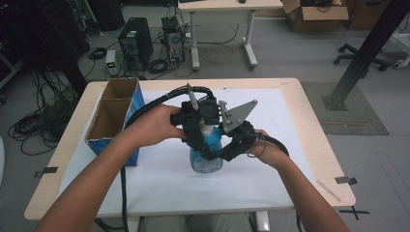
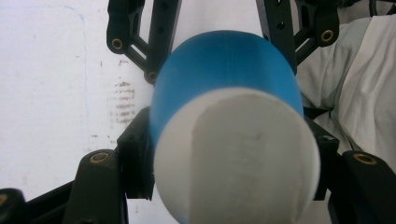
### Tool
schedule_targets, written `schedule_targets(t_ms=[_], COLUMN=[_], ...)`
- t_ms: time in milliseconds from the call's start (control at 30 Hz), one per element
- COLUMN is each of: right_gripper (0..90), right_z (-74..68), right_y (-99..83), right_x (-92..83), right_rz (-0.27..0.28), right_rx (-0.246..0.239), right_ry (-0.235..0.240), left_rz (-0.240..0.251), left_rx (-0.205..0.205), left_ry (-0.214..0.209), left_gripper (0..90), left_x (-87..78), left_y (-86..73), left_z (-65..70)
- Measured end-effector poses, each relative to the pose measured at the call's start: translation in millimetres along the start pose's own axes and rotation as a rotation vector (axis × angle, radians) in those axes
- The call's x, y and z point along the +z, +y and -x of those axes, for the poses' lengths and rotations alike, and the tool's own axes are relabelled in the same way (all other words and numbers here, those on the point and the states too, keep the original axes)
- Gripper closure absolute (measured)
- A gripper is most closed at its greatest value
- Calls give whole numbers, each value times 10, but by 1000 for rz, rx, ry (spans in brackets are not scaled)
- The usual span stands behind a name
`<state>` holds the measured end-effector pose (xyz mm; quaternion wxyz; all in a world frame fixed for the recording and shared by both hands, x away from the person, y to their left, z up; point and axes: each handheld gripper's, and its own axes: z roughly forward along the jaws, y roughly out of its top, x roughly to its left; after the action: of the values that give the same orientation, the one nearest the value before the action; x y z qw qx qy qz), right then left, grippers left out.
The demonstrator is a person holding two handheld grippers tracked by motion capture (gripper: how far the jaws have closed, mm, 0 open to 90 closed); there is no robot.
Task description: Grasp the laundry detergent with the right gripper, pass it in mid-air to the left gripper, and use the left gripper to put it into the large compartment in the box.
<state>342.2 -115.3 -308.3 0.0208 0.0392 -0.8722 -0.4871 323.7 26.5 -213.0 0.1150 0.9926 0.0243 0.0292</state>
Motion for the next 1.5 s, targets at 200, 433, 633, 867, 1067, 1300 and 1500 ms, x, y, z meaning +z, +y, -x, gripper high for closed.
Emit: schedule_targets(t_ms=[200,433,633,867,1067,1300,1500], right_gripper=[442,252,130,65,53,49,50], right_z=[-8,-25,-39,-46,-80,-112,-140], right_y=[9,-13,-208,-392,-511,-573,-626], right_x=[-6,-35,-218,-450,-689,-888,-1022], right_rz=[7,17,-32,-96,-189,-211,-250], right_rx=[-7,7,52,123,153,179,193], right_ry=[0,-26,-90,-157,-204,-248,-281], left_rz=[9,-36,-73,-103,-118,-97,-93], left_rx=[-2,-22,-63,-136,-208,-312,-401], left_ry=[6,18,49,102,128,172,210], left_gripper=[379,380,380,379,379,379,379], left_x=[-21,-26,-66,-210,-342,-573,-815], left_y=[6,29,-14,-69,-93,-126,-187], left_z=[16,30,3,-65,-135,-214,-303])
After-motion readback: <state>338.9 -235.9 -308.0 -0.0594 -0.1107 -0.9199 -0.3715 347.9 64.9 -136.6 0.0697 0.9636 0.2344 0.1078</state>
